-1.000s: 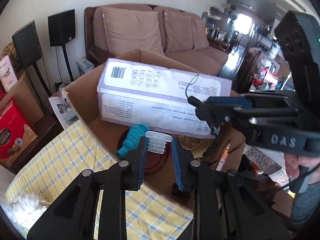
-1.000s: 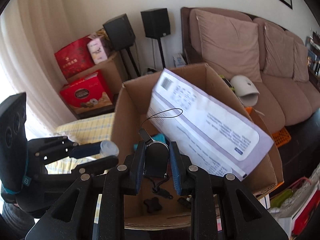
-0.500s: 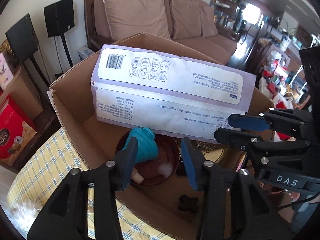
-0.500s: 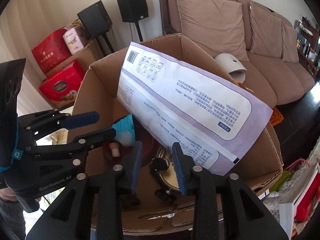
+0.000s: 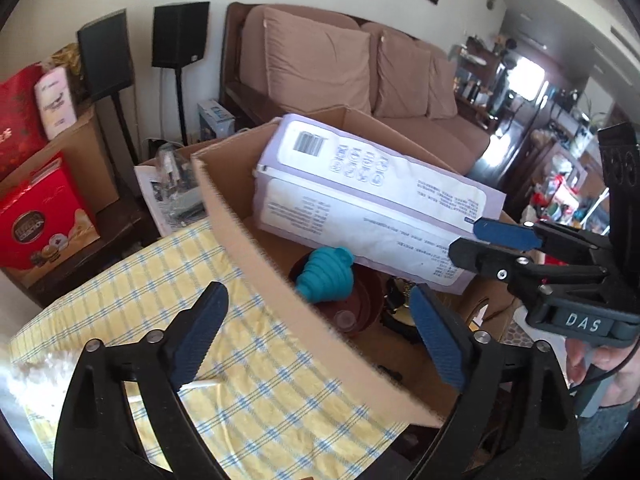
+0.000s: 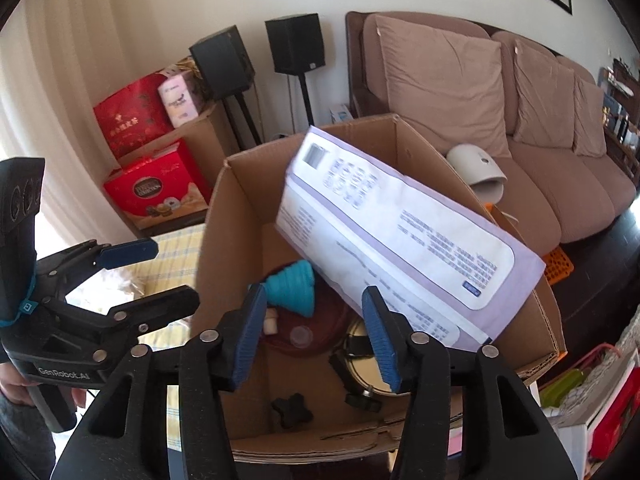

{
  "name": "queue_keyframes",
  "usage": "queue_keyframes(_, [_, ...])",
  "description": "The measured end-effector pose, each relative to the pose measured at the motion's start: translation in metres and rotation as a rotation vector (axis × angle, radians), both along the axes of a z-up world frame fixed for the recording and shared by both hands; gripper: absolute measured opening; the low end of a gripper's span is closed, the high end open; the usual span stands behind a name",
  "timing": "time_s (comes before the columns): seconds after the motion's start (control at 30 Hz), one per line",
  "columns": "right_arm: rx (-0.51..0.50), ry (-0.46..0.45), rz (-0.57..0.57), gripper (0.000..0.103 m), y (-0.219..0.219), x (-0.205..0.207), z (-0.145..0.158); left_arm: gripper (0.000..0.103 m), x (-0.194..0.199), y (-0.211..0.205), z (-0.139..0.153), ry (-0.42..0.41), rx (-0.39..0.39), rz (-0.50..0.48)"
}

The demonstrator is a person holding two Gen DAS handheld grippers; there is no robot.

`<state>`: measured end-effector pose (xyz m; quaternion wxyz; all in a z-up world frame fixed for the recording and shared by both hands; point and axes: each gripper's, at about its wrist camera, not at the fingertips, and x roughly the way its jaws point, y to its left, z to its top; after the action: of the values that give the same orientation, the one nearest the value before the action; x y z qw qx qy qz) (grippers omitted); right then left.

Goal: Organize objects
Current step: 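Move both tools back from the box toward the white feather duster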

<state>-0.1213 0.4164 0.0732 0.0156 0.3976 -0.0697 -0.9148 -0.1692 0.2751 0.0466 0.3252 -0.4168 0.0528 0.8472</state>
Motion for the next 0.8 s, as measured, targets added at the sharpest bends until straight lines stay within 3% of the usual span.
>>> queue_keyframes(0.2, [0.015,0.021,0.035,0.071,-0.023,-0.003,0.009,0.097,0.010,-0.036,0.006,0.029,-0.001,0.055])
queue_keyframes(0.27, [0.028,0.029,0.047,0.082,-0.032,-0.004,0.010,0.102,0.013,-0.049,0.007,0.040,-0.003,0.082])
queue_keyframes(0.5, [0.039,0.039,0.085,0.086,-0.061,-0.008,0.011,0.102,0.019,-0.095,0.011,0.067,-0.007,0.199])
queue_keyframes(0.73, [0.064,0.069,0.122,0.102,-0.090,-0.008,0.014,0.103,0.026,-0.133,0.017,0.100,-0.007,0.299])
queue_keyframes(0.8, [0.070,0.081,0.130,0.102,-0.098,-0.008,0.015,0.103,0.027,-0.142,0.019,0.109,-0.004,0.328])
